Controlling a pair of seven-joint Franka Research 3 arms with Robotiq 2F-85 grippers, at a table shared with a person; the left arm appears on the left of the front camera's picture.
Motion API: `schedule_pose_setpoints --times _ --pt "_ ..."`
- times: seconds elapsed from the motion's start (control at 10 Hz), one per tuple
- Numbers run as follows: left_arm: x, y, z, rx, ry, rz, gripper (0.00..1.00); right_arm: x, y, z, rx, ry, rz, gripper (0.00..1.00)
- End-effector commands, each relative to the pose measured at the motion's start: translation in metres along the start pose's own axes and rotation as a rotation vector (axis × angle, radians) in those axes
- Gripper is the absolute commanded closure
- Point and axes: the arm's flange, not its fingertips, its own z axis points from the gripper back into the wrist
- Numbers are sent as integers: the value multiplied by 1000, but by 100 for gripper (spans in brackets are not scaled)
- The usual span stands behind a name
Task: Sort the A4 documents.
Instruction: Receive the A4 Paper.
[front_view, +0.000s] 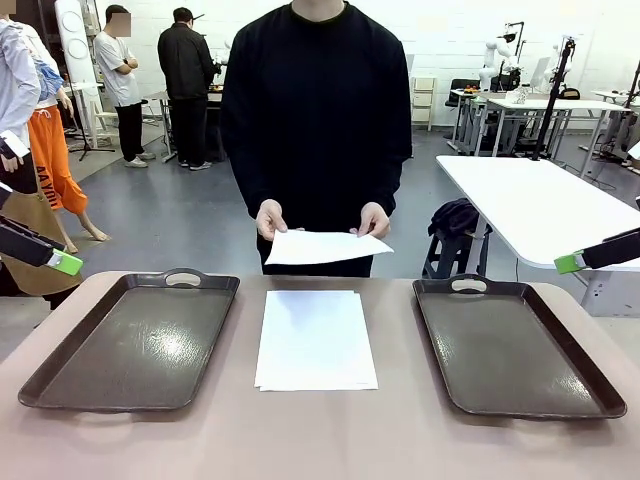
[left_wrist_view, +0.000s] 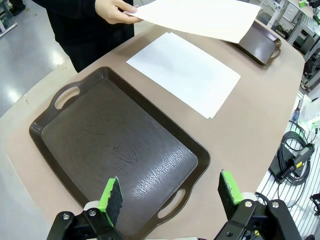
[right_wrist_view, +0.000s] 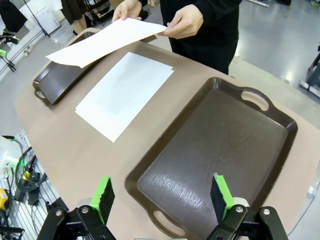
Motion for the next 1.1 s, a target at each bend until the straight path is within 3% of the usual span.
schedule_pose_setpoints --times 0.0,1.0 --pt "-1 2 -1 -14 -9 -16 0 0 0 -2 16 -5 -1 0" --pt "-1 2 -1 -14 -9 -16 0 0 0 -2 16 -5 -1 0"
